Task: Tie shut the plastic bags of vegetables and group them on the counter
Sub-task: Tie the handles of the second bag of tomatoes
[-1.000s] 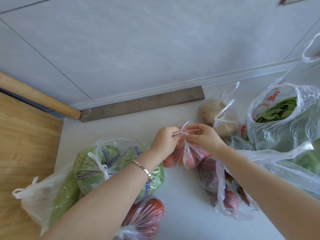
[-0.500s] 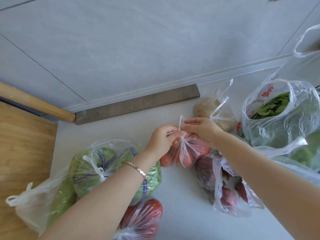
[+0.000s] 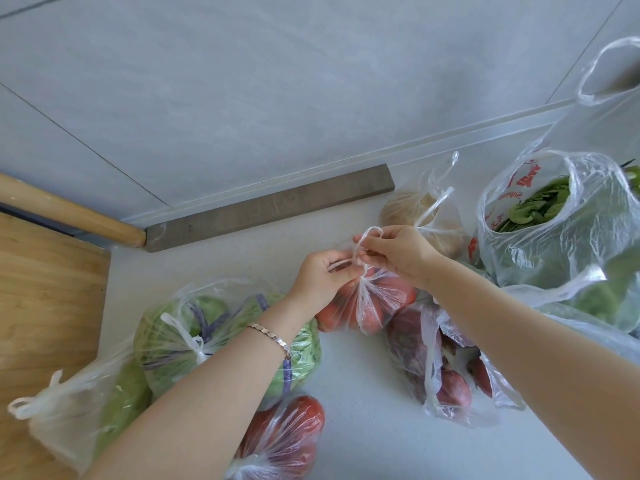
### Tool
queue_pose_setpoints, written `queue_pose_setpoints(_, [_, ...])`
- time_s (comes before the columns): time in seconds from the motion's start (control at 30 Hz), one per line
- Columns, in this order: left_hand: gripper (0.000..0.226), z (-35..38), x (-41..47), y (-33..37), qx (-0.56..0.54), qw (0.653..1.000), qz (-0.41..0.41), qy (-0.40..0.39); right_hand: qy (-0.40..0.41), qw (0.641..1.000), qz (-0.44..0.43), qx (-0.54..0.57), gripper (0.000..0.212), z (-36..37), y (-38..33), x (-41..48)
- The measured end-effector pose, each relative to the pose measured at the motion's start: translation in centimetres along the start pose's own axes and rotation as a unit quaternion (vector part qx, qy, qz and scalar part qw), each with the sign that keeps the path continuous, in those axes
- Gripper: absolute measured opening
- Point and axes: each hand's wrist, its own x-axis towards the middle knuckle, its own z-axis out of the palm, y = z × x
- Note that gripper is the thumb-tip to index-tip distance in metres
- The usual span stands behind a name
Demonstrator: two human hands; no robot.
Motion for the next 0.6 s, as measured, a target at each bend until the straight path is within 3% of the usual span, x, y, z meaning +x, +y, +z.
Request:
queue_pose_setpoints(0.17, [0.009,0.3,0.3,0.1,0.022,0.999,-0.008,0.022,-0.045,0.998,-0.001,0.051,0.018,0.3,-0.4,-0.6])
queue_pose_setpoints(0.27, [0.009,0.3,0.3,0.3,0.052,0.999,-0.001,0.006,-0.072,0.996,-0.018,-0.058,0.019,0.5,-0.6,-0.9])
queue_pose_setpoints(0.4, [0.009,0.3,0.3,0.4,0.074,0.997,0.019,0.007,0.003,0.971,-0.055,-0.232,0.009,0.7,-0.9,-0.8])
queue_pose_setpoints(0.6, [0.019,0.4,-0.2,-0.1,0.023,0.998,0.023,0.061,0.072,0.971,-0.098,-0.204,0.010,-0.1,-0.7,-0.6])
